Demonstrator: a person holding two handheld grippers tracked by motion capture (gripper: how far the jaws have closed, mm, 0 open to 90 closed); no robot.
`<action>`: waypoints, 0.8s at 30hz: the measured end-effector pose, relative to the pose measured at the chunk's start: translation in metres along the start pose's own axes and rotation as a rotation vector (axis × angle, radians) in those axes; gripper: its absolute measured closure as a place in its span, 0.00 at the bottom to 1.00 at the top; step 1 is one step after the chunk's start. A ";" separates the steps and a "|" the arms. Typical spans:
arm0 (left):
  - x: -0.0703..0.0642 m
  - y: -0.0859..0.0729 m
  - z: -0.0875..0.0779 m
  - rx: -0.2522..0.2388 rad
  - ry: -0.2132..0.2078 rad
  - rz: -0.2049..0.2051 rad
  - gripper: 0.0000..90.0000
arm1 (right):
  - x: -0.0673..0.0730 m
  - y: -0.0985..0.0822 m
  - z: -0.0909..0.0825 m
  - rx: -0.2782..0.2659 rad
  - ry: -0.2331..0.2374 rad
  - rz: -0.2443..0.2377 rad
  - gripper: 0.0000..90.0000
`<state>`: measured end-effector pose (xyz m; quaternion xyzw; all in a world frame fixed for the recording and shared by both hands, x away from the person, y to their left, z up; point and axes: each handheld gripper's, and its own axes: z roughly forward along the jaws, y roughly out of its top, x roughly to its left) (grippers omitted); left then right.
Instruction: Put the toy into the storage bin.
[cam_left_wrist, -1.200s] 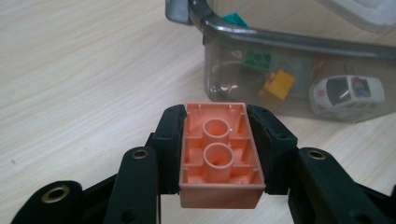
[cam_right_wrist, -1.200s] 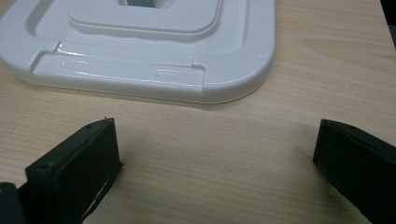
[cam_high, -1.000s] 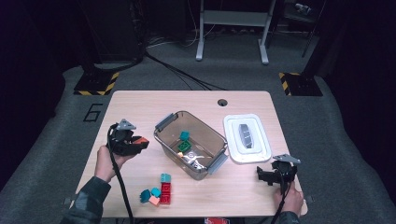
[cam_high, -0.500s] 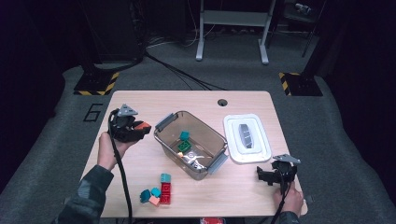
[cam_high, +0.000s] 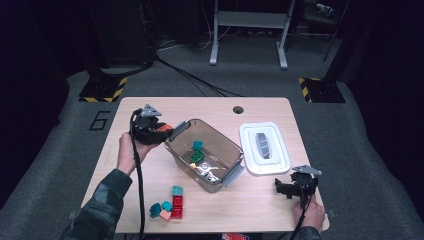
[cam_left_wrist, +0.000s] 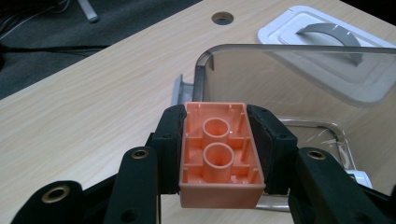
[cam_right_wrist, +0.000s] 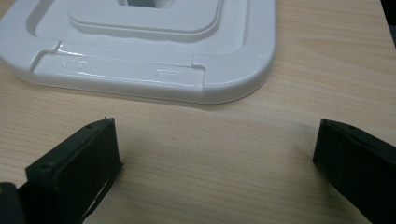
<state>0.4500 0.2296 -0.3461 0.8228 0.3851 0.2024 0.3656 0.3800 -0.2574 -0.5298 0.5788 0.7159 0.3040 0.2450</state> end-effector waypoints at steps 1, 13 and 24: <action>-0.002 0.001 0.003 -0.003 -0.008 -0.005 0.65 | 0.000 0.000 0.000 0.000 0.000 0.000 0.00; -0.014 -0.002 0.032 0.013 -0.062 0.011 0.65 | 0.000 0.000 0.000 0.000 0.000 0.000 0.00; -0.021 -0.019 0.054 0.077 -0.101 0.016 0.65 | 0.000 0.000 0.000 0.000 0.000 0.000 0.00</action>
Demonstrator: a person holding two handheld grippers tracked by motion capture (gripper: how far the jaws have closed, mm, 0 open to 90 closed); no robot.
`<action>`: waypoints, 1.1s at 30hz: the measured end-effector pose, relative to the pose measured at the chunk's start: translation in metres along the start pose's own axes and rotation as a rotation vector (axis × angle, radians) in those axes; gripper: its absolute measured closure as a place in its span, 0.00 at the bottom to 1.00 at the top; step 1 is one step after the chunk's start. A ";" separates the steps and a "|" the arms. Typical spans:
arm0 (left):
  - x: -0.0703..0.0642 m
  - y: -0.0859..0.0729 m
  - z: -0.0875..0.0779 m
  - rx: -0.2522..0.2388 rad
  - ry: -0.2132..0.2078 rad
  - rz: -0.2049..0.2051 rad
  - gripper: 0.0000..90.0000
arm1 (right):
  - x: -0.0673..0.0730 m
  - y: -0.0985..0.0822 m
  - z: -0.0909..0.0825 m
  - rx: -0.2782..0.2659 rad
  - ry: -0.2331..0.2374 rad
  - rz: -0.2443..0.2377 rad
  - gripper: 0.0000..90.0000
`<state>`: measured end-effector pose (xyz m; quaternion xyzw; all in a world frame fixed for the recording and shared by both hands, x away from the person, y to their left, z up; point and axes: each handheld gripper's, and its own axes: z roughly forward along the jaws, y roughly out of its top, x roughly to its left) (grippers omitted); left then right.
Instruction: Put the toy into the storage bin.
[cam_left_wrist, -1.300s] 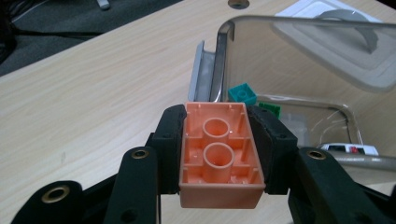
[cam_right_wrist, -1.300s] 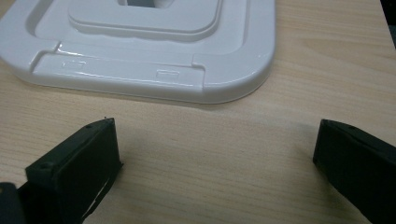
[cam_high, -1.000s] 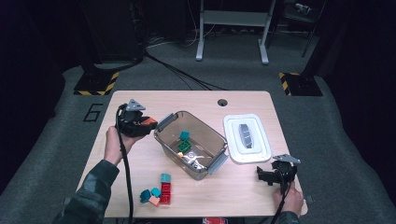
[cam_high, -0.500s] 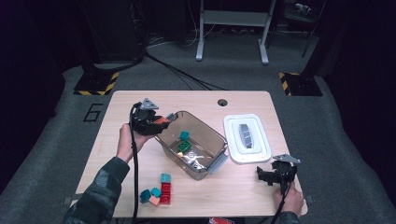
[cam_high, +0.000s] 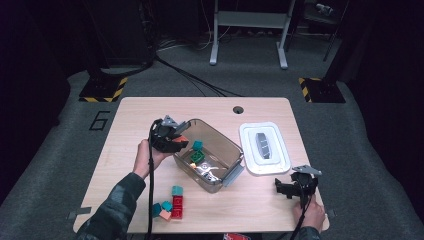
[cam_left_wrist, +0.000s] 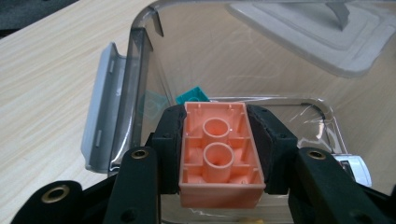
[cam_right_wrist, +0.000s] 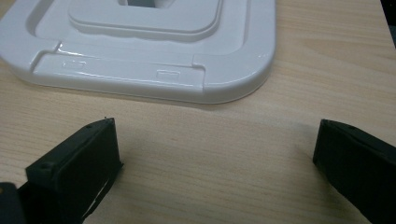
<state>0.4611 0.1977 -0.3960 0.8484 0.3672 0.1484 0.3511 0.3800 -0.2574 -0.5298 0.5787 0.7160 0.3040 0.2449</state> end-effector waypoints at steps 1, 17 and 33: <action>0.000 -0.001 0.001 0.009 -0.003 0.005 0.65 | 0.000 0.000 0.000 0.000 0.000 0.000 0.00; -0.001 -0.009 0.010 0.061 -0.028 0.015 0.65 | 0.000 0.000 0.000 0.000 0.000 0.000 0.00; -0.006 -0.010 -0.013 0.039 -0.016 0.037 0.36 | 0.000 0.000 0.000 0.000 0.000 0.000 0.00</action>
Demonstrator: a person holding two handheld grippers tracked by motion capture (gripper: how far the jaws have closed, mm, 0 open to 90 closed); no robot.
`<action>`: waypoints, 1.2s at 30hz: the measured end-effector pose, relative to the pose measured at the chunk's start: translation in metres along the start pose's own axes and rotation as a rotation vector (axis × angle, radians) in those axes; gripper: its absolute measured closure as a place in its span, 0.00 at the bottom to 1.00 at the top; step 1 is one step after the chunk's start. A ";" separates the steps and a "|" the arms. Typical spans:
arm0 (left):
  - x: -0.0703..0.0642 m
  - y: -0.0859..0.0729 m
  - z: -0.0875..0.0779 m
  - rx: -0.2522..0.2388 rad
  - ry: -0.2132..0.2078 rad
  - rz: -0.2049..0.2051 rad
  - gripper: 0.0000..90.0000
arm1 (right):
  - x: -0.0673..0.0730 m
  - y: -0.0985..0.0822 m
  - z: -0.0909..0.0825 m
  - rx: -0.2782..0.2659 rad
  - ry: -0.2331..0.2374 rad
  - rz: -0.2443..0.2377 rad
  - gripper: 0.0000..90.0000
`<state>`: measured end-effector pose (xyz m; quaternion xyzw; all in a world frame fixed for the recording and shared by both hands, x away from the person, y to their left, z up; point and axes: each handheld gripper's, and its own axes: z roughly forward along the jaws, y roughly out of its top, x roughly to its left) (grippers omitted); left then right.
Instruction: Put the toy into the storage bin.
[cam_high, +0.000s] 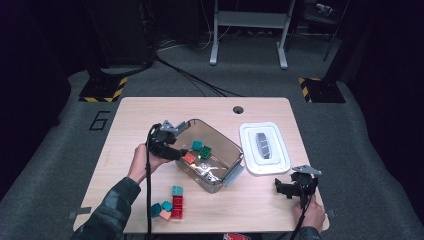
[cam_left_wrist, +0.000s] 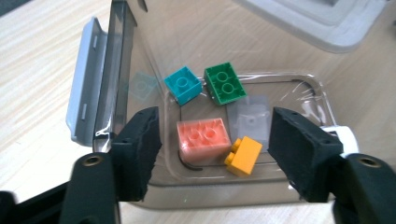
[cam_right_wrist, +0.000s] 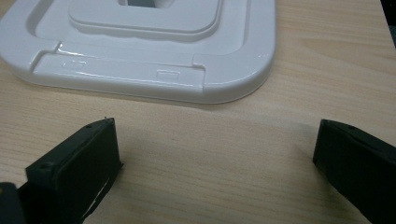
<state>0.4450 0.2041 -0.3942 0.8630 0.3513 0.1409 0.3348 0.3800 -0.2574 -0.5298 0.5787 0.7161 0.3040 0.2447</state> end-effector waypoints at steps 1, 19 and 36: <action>-0.002 -0.001 -0.004 -0.013 0.005 0.003 0.34 | 0.000 0.000 0.000 0.001 0.000 0.000 0.00; -0.011 -0.044 -0.053 -0.080 0.064 0.010 0.16 | 0.000 0.000 0.000 0.001 0.000 0.000 0.00; -0.010 -0.126 -0.051 -0.066 0.055 -0.046 0.04 | 0.000 0.000 0.000 0.000 0.000 0.000 0.00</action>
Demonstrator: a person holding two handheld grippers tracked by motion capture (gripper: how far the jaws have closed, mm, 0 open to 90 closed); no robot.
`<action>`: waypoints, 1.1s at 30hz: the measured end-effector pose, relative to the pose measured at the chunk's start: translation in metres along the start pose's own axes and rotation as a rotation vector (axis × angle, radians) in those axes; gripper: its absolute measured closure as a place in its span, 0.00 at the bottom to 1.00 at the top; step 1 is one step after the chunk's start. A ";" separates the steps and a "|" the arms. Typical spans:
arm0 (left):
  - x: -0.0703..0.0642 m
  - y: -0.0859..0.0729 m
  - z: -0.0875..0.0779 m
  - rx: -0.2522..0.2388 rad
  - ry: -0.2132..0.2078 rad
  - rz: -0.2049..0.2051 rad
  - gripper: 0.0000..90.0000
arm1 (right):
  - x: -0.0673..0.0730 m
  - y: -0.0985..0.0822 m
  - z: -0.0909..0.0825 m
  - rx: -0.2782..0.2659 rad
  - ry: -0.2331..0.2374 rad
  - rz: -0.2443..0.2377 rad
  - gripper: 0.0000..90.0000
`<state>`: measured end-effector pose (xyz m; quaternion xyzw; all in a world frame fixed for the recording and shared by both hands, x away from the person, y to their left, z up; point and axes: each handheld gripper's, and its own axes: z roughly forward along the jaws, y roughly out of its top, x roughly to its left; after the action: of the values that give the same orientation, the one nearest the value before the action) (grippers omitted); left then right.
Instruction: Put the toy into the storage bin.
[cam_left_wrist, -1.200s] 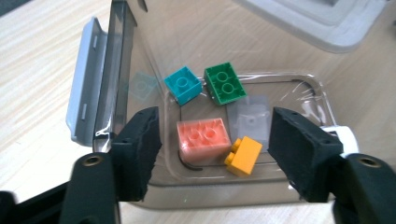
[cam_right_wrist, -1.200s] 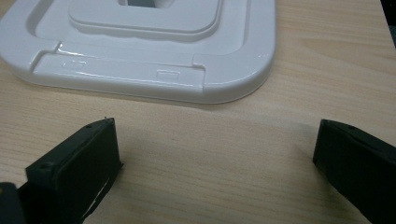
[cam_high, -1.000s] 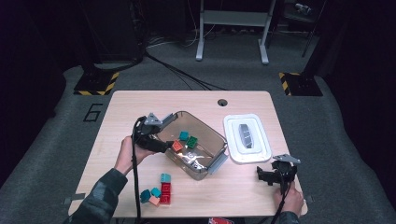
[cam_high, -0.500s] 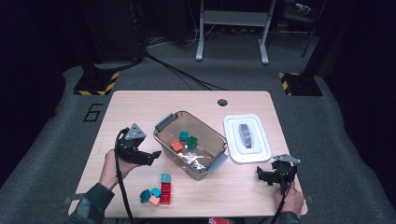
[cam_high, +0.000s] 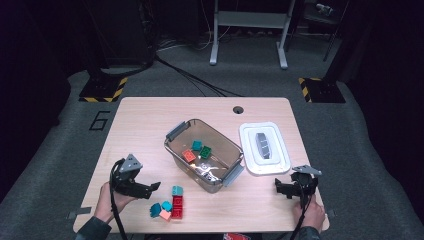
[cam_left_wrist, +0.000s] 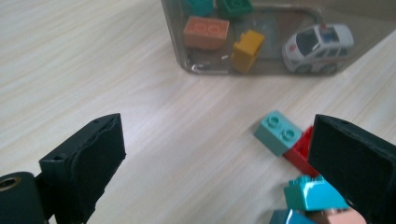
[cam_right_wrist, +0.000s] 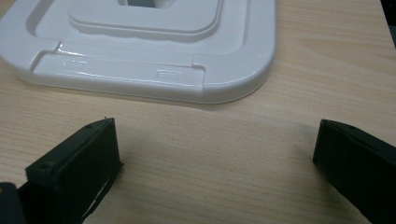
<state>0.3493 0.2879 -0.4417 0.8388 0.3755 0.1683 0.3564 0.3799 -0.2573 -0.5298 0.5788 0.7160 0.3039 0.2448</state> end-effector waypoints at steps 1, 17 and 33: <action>-0.001 -0.004 0.001 0.003 0.000 0.002 0.04 | 0.000 0.000 0.000 0.000 0.000 0.000 0.00; -0.024 -0.057 0.016 0.066 -0.078 0.032 0.00 | 0.000 0.000 0.000 -0.001 -0.001 -0.001 0.00; -0.009 -0.063 0.029 0.122 0.062 0.010 0.08 | 0.000 0.000 0.000 0.000 -0.001 -0.002 0.00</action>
<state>0.3273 0.2962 -0.5075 0.8553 0.3917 0.1727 0.2920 0.3798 -0.2572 -0.5297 0.5784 0.7163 0.3034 0.2455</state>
